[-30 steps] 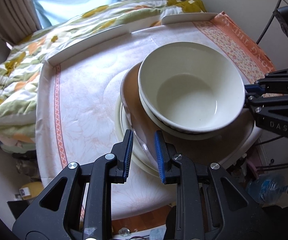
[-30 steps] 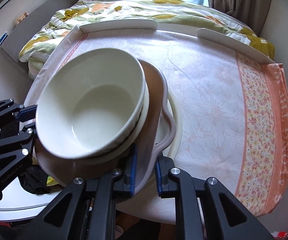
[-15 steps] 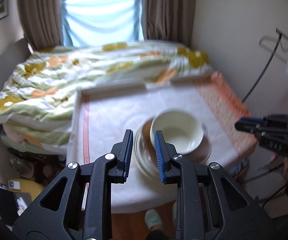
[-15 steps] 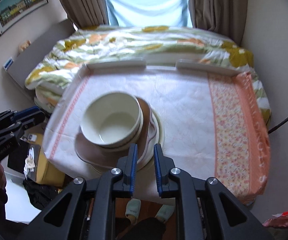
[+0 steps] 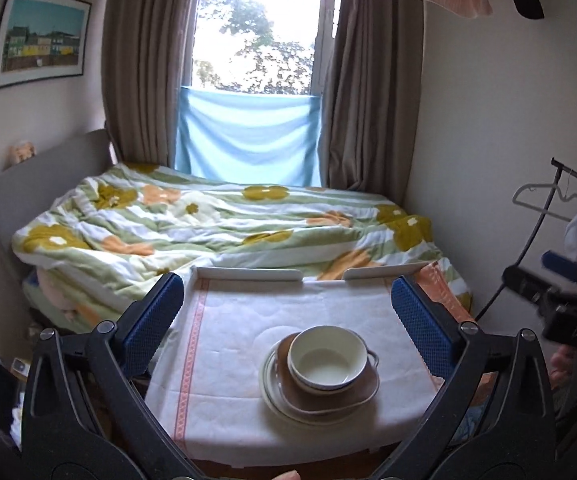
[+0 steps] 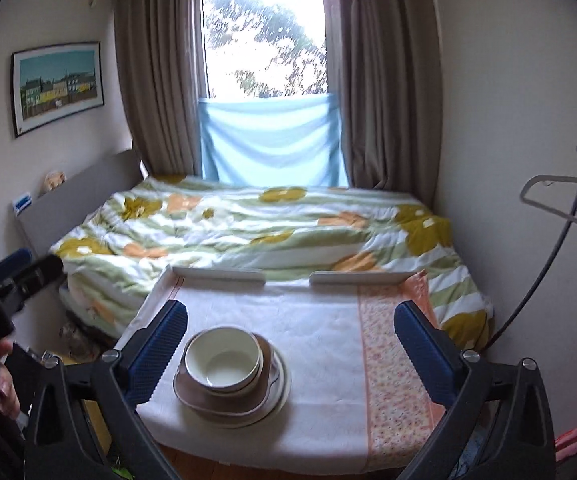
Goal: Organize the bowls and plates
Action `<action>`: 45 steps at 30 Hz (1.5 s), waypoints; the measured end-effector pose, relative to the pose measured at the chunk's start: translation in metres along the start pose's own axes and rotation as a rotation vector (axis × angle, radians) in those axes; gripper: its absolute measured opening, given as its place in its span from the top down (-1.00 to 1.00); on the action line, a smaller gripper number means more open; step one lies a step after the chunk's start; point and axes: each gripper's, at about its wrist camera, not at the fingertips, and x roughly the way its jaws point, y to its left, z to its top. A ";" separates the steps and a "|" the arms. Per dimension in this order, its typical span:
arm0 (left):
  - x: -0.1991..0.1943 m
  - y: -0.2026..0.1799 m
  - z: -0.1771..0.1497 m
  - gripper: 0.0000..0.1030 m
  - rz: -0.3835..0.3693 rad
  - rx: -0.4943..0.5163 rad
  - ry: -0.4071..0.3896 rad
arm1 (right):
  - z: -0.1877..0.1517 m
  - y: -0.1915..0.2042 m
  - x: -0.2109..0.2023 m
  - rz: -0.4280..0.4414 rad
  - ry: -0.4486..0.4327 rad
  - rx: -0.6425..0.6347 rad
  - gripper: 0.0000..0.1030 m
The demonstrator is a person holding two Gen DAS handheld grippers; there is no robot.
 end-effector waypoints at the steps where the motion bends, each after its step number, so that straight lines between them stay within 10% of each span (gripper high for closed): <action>1: -0.003 -0.001 -0.002 -1.00 0.009 0.003 -0.006 | 0.002 -0.001 -0.003 -0.015 -0.016 0.001 -0.99; 45: -0.022 -0.020 -0.002 -1.00 0.029 0.063 -0.061 | -0.002 -0.005 -0.019 -0.072 -0.067 0.003 -0.99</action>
